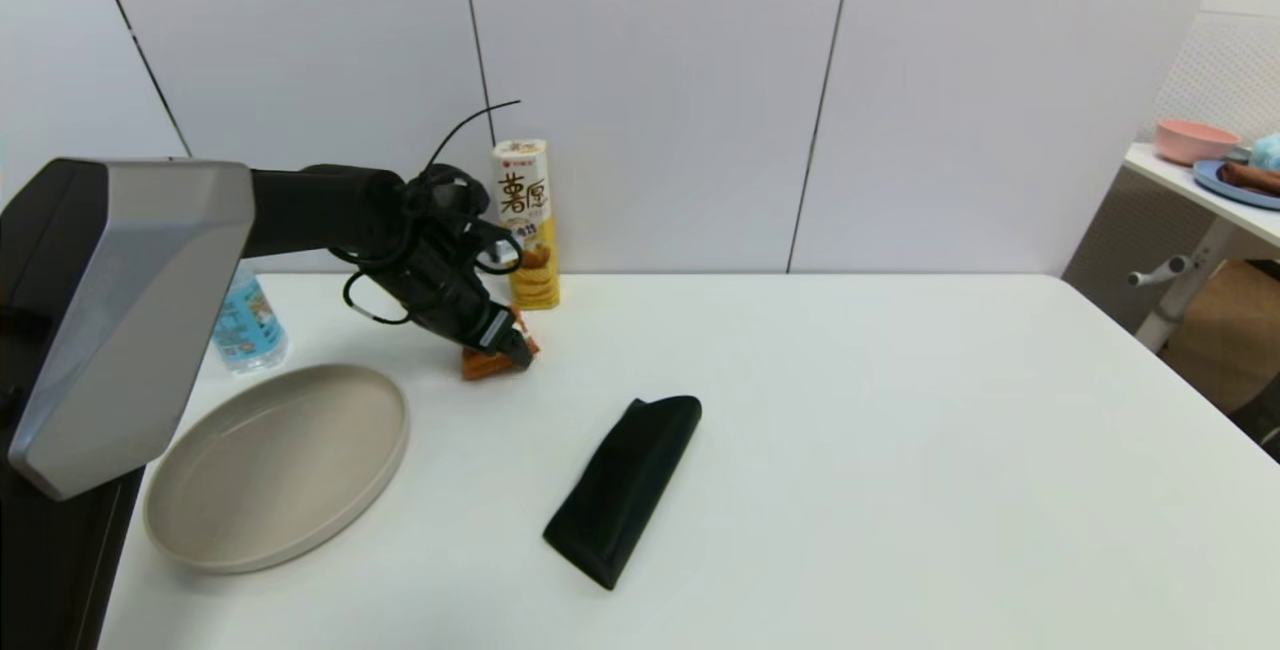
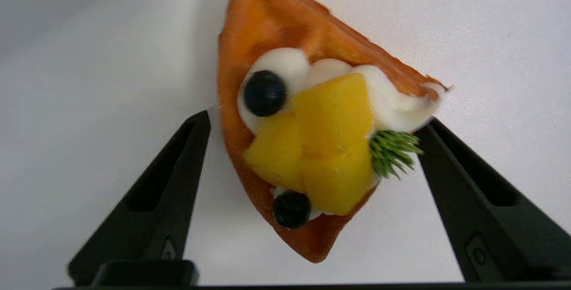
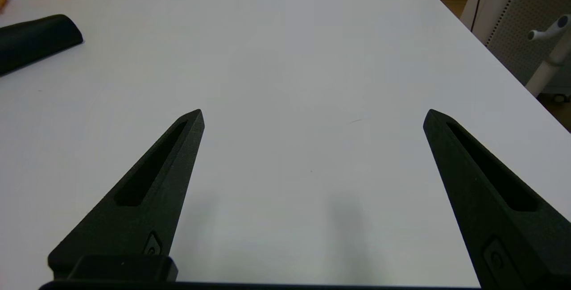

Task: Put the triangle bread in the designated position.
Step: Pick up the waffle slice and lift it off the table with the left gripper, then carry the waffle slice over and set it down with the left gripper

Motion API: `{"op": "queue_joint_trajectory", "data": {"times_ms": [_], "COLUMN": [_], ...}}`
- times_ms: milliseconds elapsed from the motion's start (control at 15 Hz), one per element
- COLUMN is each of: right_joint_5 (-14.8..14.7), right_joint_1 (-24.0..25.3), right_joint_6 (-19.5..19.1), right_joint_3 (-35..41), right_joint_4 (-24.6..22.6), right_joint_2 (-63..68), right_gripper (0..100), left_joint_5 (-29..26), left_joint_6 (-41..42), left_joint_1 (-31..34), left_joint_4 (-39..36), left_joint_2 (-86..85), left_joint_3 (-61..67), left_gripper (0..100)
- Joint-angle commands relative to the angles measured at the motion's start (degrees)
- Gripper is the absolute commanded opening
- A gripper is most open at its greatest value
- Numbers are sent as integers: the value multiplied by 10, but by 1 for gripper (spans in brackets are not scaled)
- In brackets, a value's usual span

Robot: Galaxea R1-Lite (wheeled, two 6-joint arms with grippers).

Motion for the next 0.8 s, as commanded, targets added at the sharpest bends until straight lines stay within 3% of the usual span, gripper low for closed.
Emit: {"op": "queue_joint_trajectory", "data": {"times_ms": [67, 533, 800], "right_joint_5": [0, 0, 0], "right_joint_1": [0, 0, 0], "right_joint_6": [0, 0, 0], "right_joint_3": [1, 1, 1], "right_joint_4": [0, 0, 0], "right_joint_2": [0, 0, 1], "right_gripper": [100, 100, 100], "left_joint_5": [-2, -2, 42], "left_joint_6": [5, 7, 3], "left_joint_1": [5, 1, -21], "left_joint_4": [1, 14, 108], "left_joint_2": [-2, -63, -226], "left_joint_3": [0, 1, 1], "left_gripper": [0, 0, 0]}}
